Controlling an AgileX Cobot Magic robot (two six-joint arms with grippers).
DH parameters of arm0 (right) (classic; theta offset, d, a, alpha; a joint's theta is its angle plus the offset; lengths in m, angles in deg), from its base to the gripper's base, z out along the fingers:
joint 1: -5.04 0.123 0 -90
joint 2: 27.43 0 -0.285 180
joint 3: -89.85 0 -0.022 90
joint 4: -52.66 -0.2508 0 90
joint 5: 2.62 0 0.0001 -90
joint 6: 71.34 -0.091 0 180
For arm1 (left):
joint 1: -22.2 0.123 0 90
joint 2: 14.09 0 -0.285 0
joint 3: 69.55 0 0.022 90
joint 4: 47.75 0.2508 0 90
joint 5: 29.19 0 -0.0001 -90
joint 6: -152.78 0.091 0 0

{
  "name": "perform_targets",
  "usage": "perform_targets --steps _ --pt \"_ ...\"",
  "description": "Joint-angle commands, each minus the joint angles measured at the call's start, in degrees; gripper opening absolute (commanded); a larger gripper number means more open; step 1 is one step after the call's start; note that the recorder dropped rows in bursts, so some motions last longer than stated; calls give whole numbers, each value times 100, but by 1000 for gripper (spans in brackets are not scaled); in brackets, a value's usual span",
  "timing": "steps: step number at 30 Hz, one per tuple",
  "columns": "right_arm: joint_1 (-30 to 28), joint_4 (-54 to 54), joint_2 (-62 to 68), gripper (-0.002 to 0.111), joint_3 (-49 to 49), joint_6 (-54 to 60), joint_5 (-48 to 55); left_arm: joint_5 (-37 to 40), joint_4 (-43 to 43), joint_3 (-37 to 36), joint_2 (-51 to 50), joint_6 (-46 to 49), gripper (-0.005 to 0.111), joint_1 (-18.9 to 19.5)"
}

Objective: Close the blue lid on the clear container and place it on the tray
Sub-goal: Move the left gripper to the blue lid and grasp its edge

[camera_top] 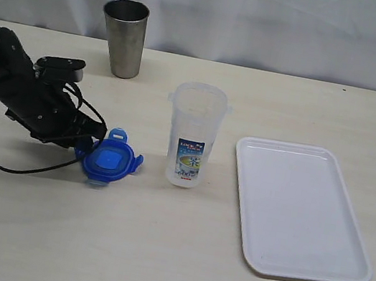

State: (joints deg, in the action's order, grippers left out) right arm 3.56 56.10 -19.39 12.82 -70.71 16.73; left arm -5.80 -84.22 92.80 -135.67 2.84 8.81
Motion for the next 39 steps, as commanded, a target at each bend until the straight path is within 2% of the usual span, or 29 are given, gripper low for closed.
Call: perform_targets --steps 1,15,25,27,33,39 --pt "-36 -10 -25 5 -19 -21 9 43 -60 -7 -17 -30 30 -8" --pt "-36 -10 -25 5 -19 -21 9 -33 -188 -7 -274 16 29 -8" --pt "-36 -10 -25 5 -19 -21 9 204 -172 -7 -240 16 29 -8" --pt "-36 -10 -25 5 -19 -21 9 227 -172 -7 -176 16 24 -8" --pt "-36 -10 -25 5 -19 -21 9 384 -172 -7 79 16 0 -8" --pt "-36 -10 -25 5 -19 -21 9 511 -121 -7 372 16 0 -8"
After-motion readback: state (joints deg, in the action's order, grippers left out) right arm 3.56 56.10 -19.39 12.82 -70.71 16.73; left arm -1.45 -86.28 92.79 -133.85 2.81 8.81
